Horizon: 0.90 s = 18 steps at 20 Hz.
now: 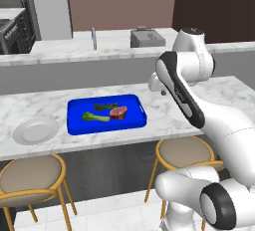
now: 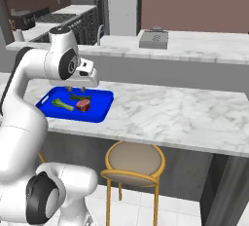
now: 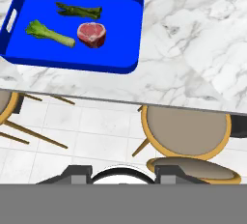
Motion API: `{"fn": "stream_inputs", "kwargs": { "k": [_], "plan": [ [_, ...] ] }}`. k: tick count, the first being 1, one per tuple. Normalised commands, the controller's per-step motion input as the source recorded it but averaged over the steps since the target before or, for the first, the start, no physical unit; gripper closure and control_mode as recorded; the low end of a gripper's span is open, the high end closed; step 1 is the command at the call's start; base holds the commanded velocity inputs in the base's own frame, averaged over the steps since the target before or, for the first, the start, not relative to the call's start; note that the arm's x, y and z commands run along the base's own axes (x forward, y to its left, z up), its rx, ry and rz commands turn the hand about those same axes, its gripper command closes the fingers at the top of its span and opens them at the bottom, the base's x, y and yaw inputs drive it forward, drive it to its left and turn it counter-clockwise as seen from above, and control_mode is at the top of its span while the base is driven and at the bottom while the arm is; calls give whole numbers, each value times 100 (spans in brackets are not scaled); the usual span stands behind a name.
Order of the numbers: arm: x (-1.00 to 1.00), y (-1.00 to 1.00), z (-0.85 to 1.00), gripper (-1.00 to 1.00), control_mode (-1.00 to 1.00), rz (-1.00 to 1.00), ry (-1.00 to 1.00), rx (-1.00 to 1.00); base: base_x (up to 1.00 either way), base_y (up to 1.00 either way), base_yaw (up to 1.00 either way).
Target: Create a steak meal by picking up the steak and asparagus from the tray and placing them on the plate. Leave the celery on the tray.
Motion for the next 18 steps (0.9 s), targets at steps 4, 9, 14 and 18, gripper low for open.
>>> {"fn": "stream_inputs", "kwargs": {
  "k": [4, 9, 14, 18],
  "plan": [
    [0, 0, -13, -100, -100, 0, 0, 0, 0, 0, 0],
    [8, 0, -19, -100, -100, 0, 0, 0, 0, 0, 0],
    [16, 6, -24, -100, -100, 0, 0, 0, 0, 0, 0],
    [13, 16, -32, -100, -100, 0, 0, 0, 0, 0, 0]
  ]
}}
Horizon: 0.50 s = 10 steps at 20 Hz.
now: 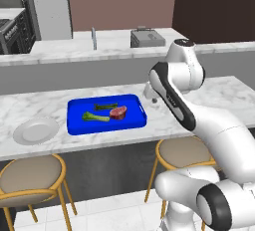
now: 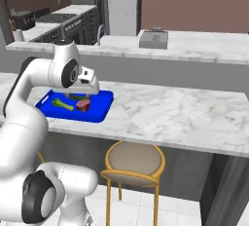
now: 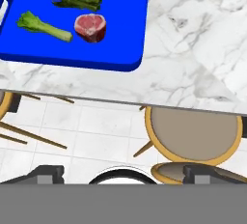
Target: Create a steak meal by picking up the steak and asparagus from the tray and placing them on the plate. Leave the celery on the tray.
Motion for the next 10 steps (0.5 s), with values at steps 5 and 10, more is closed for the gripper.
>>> {"fn": "stream_inputs", "kwargs": {
  "k": [5, 10],
  "plan": [
    [12, 26, -36, -100, -100, 0, 0, 0, 0, 0, 0],
    [14, 52, -28, -100, -100, 0, 0, 0, 0, 0, 0]
  ]
}}
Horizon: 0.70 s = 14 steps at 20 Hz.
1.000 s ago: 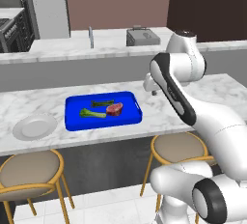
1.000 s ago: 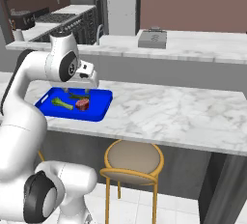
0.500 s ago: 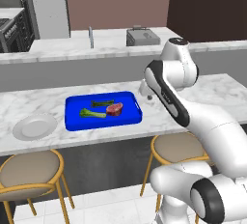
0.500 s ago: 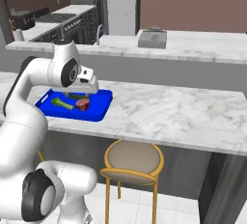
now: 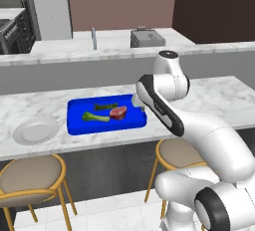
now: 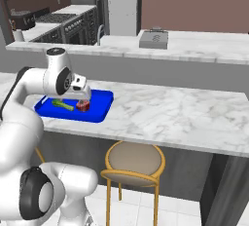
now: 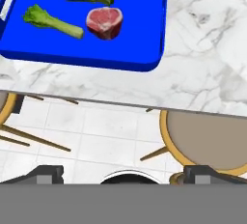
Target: Create a steak meal by picking up the steak and asparagus from the tray and placing them on the plate. Leave the celery on the tray.
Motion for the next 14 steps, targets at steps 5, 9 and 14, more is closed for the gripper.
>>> {"fn": "stream_inputs", "kwargs": {
  "k": [5, 9, 14],
  "plan": [
    [29, 59, -6, -100, -100, 0, 0, 0, 0, 0, 0],
    [38, 36, -5, -100, -100, 0, 0, 0, 0, 0, 0],
    [39, 20, -11, -100, -100, -5, 0, 0, 0, 0, 0]
  ]
}}
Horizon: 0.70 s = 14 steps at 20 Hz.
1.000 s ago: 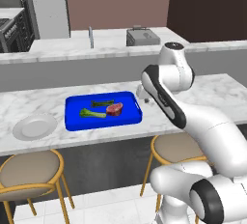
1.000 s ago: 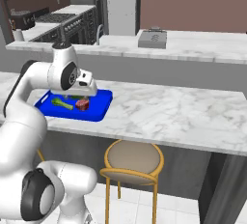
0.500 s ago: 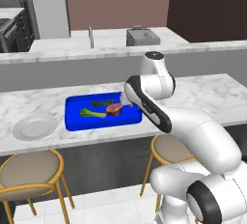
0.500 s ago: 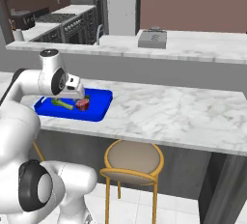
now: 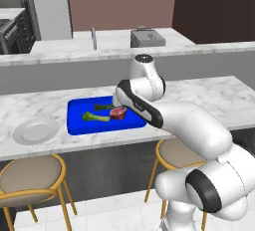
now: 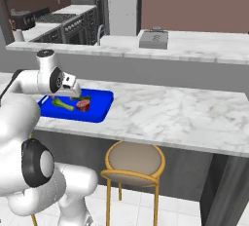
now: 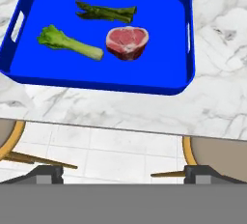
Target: Create a steak meal by picking up the steak and asparagus from the tray and placing them on the plate. Leave the celery on the tray.
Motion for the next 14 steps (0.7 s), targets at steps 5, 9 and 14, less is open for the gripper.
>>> {"fn": "stream_inputs", "kwargs": {
  "k": [5, 9, 14],
  "plan": [
    [32, 3, -24, -100, -100, -11, 0, 0, 0, 0, 0],
    [31, 0, -38, -100, -100, -15, 0, 0, 0, 0, 0],
    [35, 0, -44, -100, -100, -13, 0, 0, 0, 0, 0]
  ]
}}
